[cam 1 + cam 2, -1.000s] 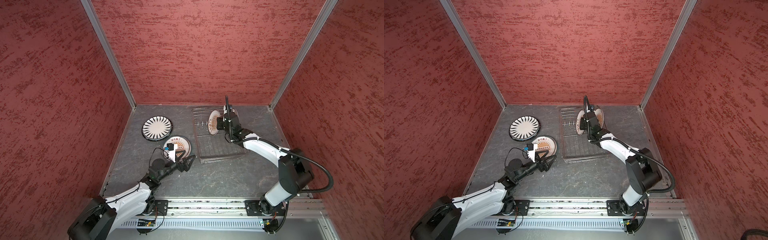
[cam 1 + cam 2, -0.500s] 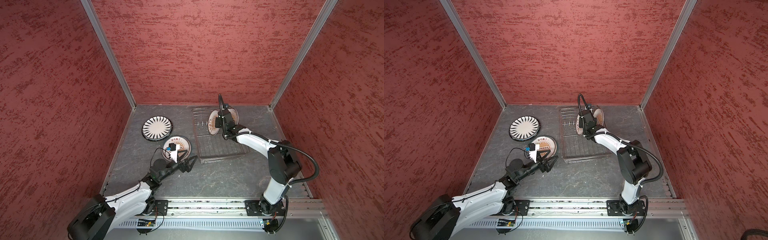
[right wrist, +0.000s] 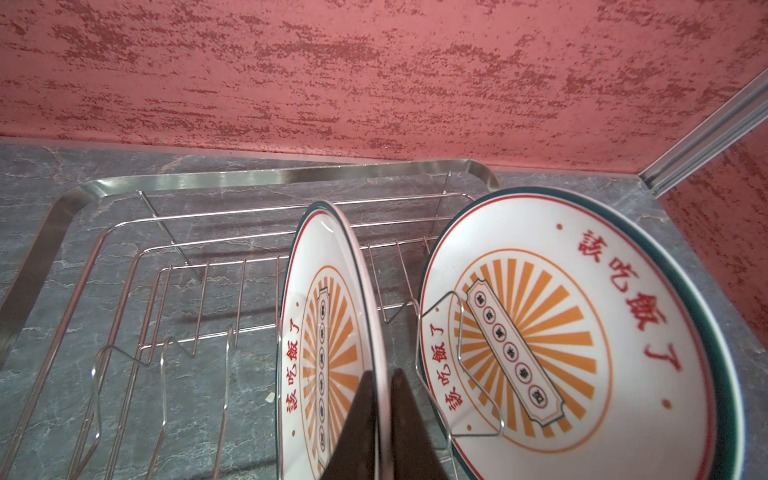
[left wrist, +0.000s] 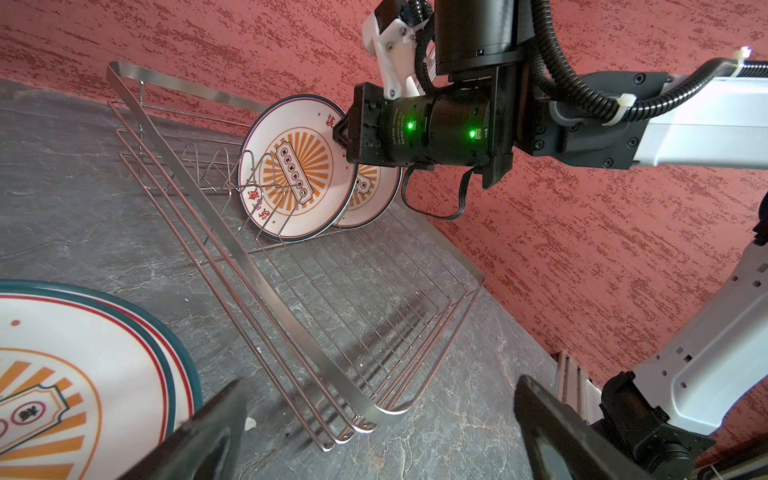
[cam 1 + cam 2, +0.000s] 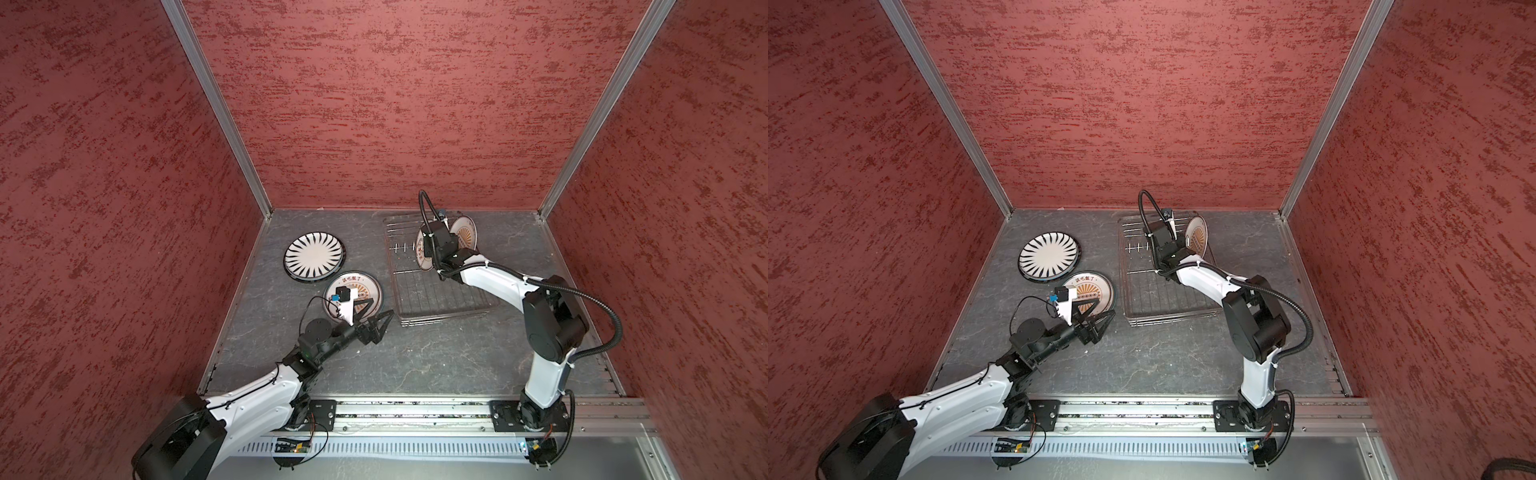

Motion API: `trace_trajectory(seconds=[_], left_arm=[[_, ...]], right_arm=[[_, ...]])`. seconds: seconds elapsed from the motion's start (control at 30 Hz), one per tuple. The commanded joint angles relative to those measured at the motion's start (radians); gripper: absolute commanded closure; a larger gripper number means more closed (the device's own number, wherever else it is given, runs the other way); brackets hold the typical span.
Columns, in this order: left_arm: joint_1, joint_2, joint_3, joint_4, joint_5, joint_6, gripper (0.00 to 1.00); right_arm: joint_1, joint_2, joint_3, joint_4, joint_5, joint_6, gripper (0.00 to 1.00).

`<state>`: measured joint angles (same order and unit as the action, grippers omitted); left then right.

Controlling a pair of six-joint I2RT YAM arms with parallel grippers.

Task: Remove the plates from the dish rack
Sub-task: 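Grasp the top rim of the next sunburst plate in the rack with the right gripper, then lift the sunburst plate out of the rack and carry it toward the left gripper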

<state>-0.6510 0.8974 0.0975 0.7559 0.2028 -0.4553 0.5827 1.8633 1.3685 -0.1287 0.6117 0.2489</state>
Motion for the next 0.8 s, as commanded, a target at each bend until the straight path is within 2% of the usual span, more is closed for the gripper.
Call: trace_trajectory(seconds=[0.0,0.77], left_arm=[[-0.004,-0.003,0.019,-0.009,-0.011,0.014,0.01],[-0.004,-0.027,0.014,-0.026,-0.032,0.015,0.01]], right_arm=[[0.006,0.010,0.038,-0.013,0.048,-0.017,0.92],[0.045,-0.128,-0.027,0.091,0.137,-0.112,0.98]])
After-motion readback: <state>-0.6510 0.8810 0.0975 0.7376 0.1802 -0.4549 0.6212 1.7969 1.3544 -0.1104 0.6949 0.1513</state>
